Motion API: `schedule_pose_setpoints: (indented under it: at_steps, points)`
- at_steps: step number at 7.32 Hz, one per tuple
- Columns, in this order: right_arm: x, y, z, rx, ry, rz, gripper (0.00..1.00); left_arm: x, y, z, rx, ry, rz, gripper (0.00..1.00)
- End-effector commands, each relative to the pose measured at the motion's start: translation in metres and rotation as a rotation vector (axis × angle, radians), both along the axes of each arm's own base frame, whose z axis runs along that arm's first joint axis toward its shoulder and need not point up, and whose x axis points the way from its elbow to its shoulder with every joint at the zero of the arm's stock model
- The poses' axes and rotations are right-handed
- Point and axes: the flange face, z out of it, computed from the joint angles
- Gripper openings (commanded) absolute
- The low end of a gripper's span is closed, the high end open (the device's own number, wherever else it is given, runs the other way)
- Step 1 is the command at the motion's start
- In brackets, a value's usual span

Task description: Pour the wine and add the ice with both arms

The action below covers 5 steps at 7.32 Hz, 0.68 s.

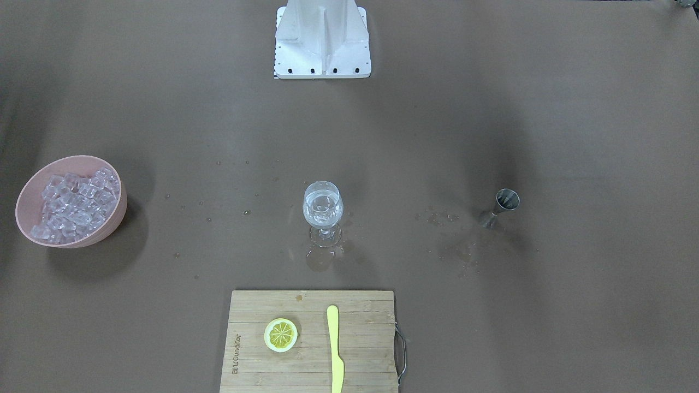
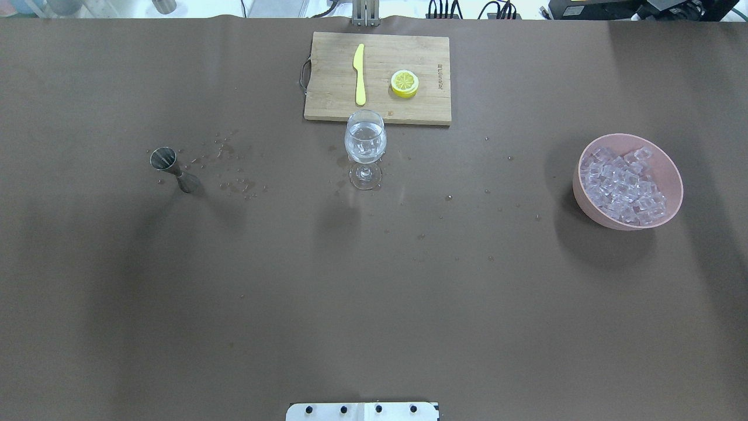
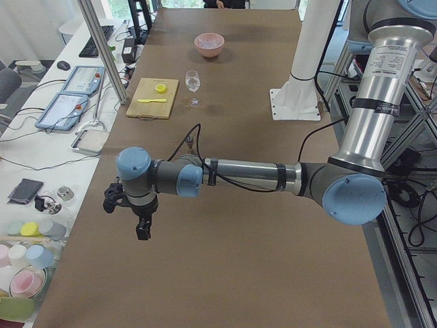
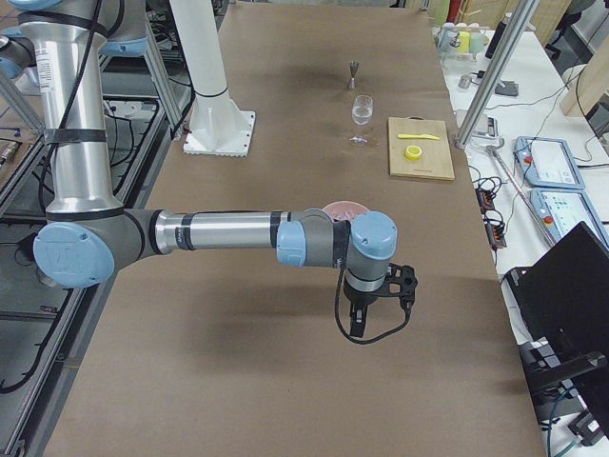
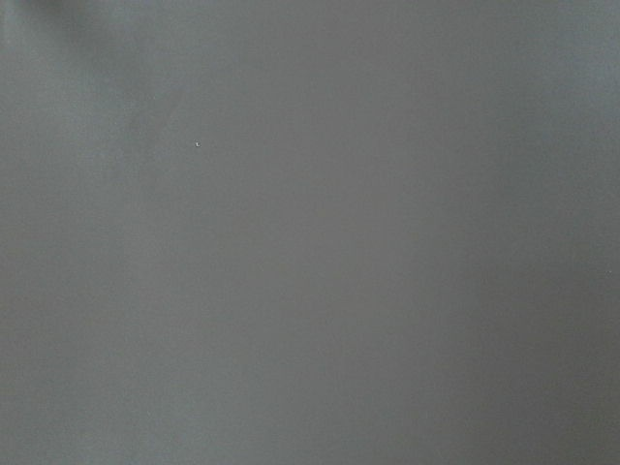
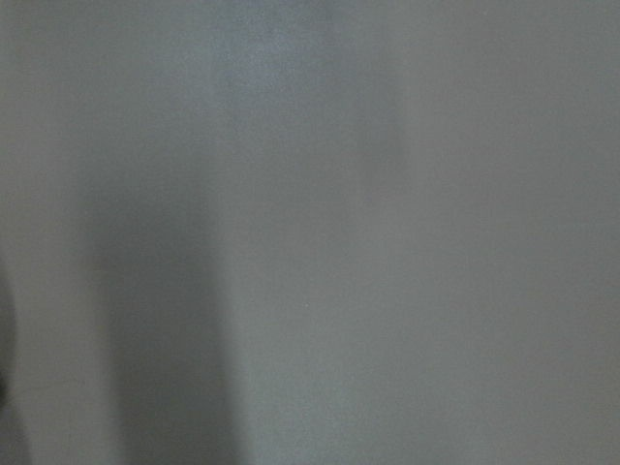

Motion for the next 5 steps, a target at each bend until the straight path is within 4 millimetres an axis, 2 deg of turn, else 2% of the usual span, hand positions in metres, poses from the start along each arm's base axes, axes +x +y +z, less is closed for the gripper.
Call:
schedule_pose_setpoints:
  at_steps: [1,5]
  points:
    - [-0.0047,-0.0022,-0.0006,-0.004,-0.004,-0.001,1.0,0.0,-0.0003,-0.0053,0.008,0.0,0.0,0.98]
    - [-0.0057,0.0002,0.0015,-0.003,-0.005,-0.005,1.0,0.0,0.0002,-0.0067,0.011,0.0,0.0,0.98]
